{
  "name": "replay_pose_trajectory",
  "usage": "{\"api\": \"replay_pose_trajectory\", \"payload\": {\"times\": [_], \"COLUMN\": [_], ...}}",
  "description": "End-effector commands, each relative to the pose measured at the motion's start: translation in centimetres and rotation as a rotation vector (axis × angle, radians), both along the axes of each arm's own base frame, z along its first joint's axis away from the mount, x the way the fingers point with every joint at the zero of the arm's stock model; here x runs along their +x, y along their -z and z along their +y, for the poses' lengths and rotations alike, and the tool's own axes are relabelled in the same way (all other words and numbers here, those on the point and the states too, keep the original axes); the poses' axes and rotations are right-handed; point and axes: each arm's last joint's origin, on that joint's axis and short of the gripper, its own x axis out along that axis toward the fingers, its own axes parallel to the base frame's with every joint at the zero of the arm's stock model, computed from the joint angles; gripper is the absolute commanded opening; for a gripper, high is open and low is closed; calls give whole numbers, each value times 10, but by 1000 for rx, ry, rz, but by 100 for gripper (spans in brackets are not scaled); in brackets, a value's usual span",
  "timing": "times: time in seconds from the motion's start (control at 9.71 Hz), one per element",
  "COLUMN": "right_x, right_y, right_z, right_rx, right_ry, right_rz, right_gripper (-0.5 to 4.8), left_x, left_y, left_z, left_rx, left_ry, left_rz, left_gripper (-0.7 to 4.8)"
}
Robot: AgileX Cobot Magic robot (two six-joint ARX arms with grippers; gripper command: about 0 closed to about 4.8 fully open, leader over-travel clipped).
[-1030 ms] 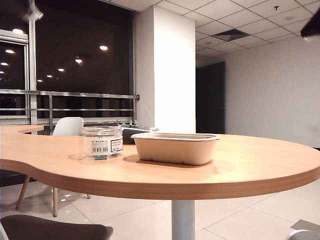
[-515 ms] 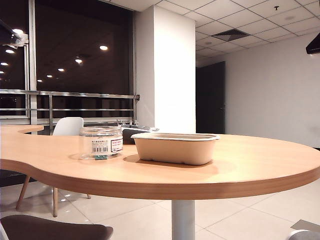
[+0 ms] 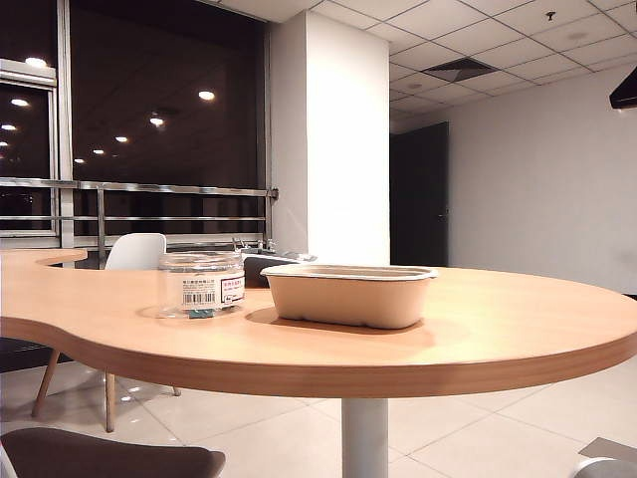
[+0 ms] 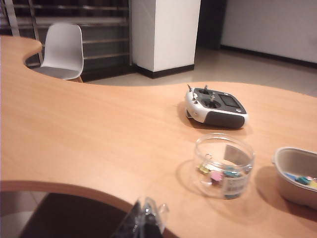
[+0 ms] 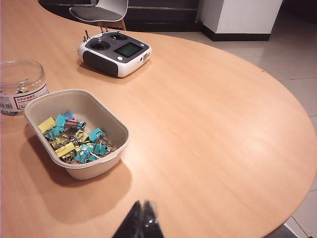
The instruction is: Pick up the box filled with clips, pour some clips from it into the rectangular paper box, and then put the clip box back on the table.
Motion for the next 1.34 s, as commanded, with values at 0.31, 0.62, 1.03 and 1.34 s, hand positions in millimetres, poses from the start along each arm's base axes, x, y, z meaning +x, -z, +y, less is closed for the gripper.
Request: {"api": "replay_pose_trajectory", "payload": {"times": [0.31,0.62,1.03,1.34], "right_x": [0,0,0,-32], "right_y": [-3,-3,-3,14], "right_z": [0,0,0,-18], "right_rx": [2,2,2,32], "right_ry": [-2,-2,-2,96], "right_rz": [-18,-18,-18,-177], "right_gripper": [0,0,0,0], "left_x": [-2,-2,-2,-2], "left_y": [46,46,46,46], "left_z": [3,4,4,4], "left_rx": [71,71,71,71], "left_ry": [11,3,3,3], "left_rz": [25,26,26,27], "left_gripper": [-6,-4,-4,-5]}}
